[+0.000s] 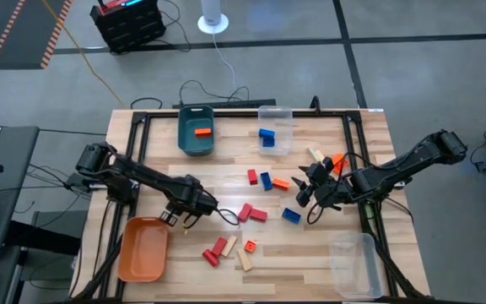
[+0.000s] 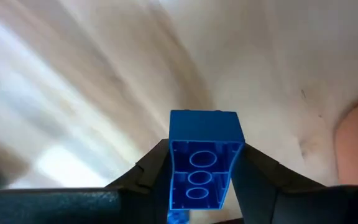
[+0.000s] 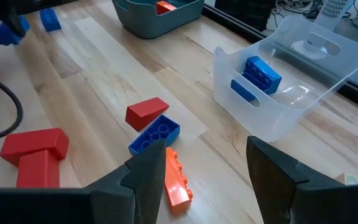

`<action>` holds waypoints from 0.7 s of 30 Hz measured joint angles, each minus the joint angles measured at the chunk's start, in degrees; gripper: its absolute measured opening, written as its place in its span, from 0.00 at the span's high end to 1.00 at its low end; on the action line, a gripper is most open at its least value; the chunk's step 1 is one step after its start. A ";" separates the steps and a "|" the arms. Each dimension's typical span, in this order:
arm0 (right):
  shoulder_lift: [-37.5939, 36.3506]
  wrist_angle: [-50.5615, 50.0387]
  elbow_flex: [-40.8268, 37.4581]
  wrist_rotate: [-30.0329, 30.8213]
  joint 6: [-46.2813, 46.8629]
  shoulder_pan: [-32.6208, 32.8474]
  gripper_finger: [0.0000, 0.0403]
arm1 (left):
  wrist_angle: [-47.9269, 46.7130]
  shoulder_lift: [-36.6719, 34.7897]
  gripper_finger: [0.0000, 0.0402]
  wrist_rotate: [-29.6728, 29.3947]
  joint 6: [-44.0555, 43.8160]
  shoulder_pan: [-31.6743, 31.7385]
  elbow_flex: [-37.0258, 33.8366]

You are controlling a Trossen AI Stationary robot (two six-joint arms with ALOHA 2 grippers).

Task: Sort blocks
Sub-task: Put the blue game piece into the top transparent bin

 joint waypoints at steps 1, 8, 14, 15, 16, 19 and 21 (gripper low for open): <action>0.00 -0.02 0.00 0.00 0.00 -0.25 0.47 | -0.81 -0.03 0.68 -0.96 -0.16 0.21 1.46; 0.00 -0.53 0.00 0.17 -1.33 -2.39 0.47 | 1.61 -4.91 0.68 -6.96 3.24 5.82 6.77; 0.00 -0.56 0.00 0.20 -0.87 -1.88 0.47 | 14.07 -10.10 0.68 -5.06 11.93 13.87 7.46; 0.00 -0.41 0.00 0.20 -0.84 -1.60 0.47 | 17.36 -10.56 0.68 -3.77 13.32 15.90 7.50; 0.00 -0.17 0.00 0.20 -0.65 -1.30 0.47 | 20.28 -10.78 0.68 -2.38 14.53 17.88 7.51; -0.01 3.14 -1.01 0.49 -2.13 -0.97 0.47 | 27.48 -10.80 0.68 3.19 16.26 23.48 7.49; -0.01 10.04 -2.98 0.71 -7.20 -1.30 0.47 | 33.12 -10.39 0.68 9.70 15.43 26.38 7.34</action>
